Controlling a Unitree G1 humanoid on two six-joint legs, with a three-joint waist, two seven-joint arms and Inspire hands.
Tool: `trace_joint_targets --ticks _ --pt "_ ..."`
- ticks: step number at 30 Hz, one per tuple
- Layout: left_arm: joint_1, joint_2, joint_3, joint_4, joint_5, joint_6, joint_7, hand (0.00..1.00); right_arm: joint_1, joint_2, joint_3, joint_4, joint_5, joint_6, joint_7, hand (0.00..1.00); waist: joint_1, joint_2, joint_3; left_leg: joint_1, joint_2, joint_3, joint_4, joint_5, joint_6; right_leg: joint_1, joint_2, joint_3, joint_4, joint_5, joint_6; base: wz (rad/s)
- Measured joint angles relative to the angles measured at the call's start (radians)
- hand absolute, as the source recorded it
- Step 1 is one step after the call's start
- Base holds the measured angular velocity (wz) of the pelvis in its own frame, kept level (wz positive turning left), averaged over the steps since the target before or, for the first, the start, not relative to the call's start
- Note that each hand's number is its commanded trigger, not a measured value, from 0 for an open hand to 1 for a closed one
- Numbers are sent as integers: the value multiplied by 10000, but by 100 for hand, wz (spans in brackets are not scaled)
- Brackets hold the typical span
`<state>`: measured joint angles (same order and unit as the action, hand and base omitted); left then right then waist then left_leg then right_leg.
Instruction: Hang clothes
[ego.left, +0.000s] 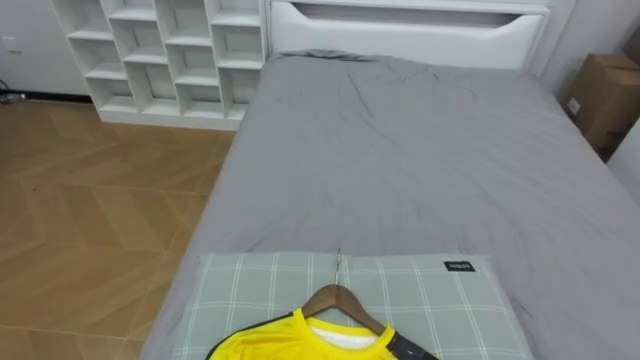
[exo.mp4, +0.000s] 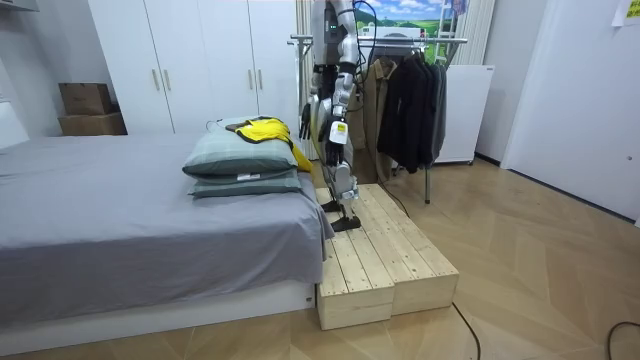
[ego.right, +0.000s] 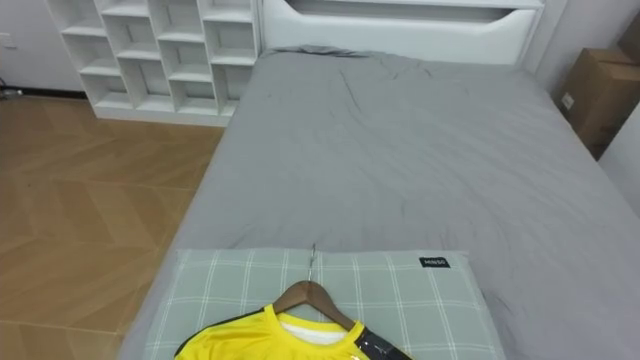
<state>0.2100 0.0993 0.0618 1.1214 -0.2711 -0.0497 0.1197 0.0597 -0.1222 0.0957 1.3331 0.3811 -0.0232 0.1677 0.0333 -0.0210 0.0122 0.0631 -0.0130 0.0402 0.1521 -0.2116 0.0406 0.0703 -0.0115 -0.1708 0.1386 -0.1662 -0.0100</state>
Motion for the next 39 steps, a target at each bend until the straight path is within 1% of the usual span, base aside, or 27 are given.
trace_joint_targets --ticks 3,5,6,7,10,12,14,16,17,18,19,20,21,23,24,26,28,31,33,35,37,39 --pt "2 -1 4 8 -24 -2 2 0 -8 0 1 29 -19 0 0 0 1 0 -4 -2 2 36 1 0 0 -2 0 -17 1 0 0 0" --pt "-6 -24 128 100 -97 -23 18 0 -11 5 -1 28 -21 0 -1 0 23 36 -38 4 3 50 5 1 -1 2 -2 -3 2 0 0 0" --pt "-6 -37 177 133 -98 -25 46 0 -8 9 -2 21 -20 0 -1 0 27 30 -36 5 3 50 9 1 -1 5 -3 -3 3 0 0 0" --pt "-4 -64 345 213 -87 -27 66 0 -4 15 -22 39 -21 0 -1 0 23 60 -57 17 3 48 11 2 0 19 -6 -2 3 0 0 0" --pt "6 -70 504 420 -83 -4 354 0 -2 16 -9 37 -23 11 -19 0 11 58 -50 45 4 39 71 1 1 94 -22 -36 1 0 0 2" --pt "4 -62 642 460 11 2 622 0 -3 15 -16 35 -26 36 -37 0 11 26 -23 80 5 -5 89 -11 13 157 -34 -103 -3 -1 2 8" --pt "11 -51 1050 456 58 7 1054 0 -17 12 -11 17 -26 125 -39 0 40 -26 17 177 7 -33 63 -17 11 260 -32 -122 -6 -3 4 4" --pt "-1 -57 1454 386 223 12 1388 0 -4 8 -42 4 -27 192 -29 0 42 -30 20 196 7 -59 74 -41 10 311 -26 -116 -25 -2 4 0" --pt "-29 -54 1785 270 382 25 1632 0 -2 9 -109 -22 -27 216 -16 0 38 8 -3 195 6 -95 112 -46 7 332 -25 -120 -23 -2 3 0" --pt "-13 -51 1961 145 439 31 1779 0 1 9 -134 -59 -27 221 -15 0 36 29 -23 185 1 -125 129 -47 7 335 -26 -130 -22 -2 3 5" --pt "-7 -14 2109 -39 486 26 2149 0 12 10 -170 -59 -25 241 -21 0 38 39 -30 183 -3 -143 146 -47 6 339 -28 -125 -17 -1 2 0" --pt "0 32 2104 -195 478 16 2583 0 -5 9 -168 -58 -24 250 -58 0 41 62 -44 187 -3 -125 153 -46 6 343 -25 -119 -8 -1 2 0" --pt "1 42 2106 -287 480 -1 2795 0 -10 9 -167 -58 -26 250 -83 0 46 74 -50 189 -5 -118 156 -46 6 343 -24 -106 -5 -1 2 0" --pt "5 58 2104 -448 489 -108 3582 0 -26 8 -145 -48 -27 252 -198 0 65 98 -64 206 -6 -101 157 -44 7 348 -22 -72 1 0 1 0" --pt "-4 56 2103 -451 496 -161 3771 0 -31 9 -137 -39 -27 252 -228 0 66 99 -64 220 -5 -99 155 -43 7 351 -20 -59 8 -1 1 -5" --pt "3 52 2100 -532 1064 -251 4368 0 -21 10 -134 -12 -28 251 -251 0 47 109 -62 301 -13 -126 155 -44 7 422 -9 -73 -24 1 1 -2" --pt "-48 61 2102 -561 1608 -271 4758 0 -23 13 -135 -11 -24 250 -246 0 6 128 -64 348 -18 -190 149 -49 4 504 -14 -158 -44 0 2 8" --pt "-159 77 2076 -716 2113 -482 5449 0 -60 7 -113 -10 8 244 -261 0 14 146 -61 341 -31 -275 138 -49 3 550 -17 -240 -47 0 2 9" --pt "-148 75 2046 -1066 2297 -605 5799 0 -70 3 -94 -34 17 242 -267 0 6 151 -62 314 -35 -321 142 -49 2 552 -20 -267 -50 0 2 9" --pt "-145 108 1892 -1726 2481 -747 6218 0 -107 -25 -93 -27 -49 241 -264 0 4 163 -66 260 -53 -393 164 -47 -1 516 -25 -276 -52 0 2 7" --pt "-137 145 1891 -2240 2875 -860 6401 0 -113 -71 -102 -39 -321 207 -231 0 3 193 -74 246 -63 -422 172 -42 -2 508 -30 -277 -50 0 2 0" --pt "-112 261 1899 -2895 3430 -1051 6632 0 -114 -88 -163 -52 -568 131 -221 0 26 217 -89 217 -64 -418 180 -42 -2 475 -30 -299 -50 0 2 0"
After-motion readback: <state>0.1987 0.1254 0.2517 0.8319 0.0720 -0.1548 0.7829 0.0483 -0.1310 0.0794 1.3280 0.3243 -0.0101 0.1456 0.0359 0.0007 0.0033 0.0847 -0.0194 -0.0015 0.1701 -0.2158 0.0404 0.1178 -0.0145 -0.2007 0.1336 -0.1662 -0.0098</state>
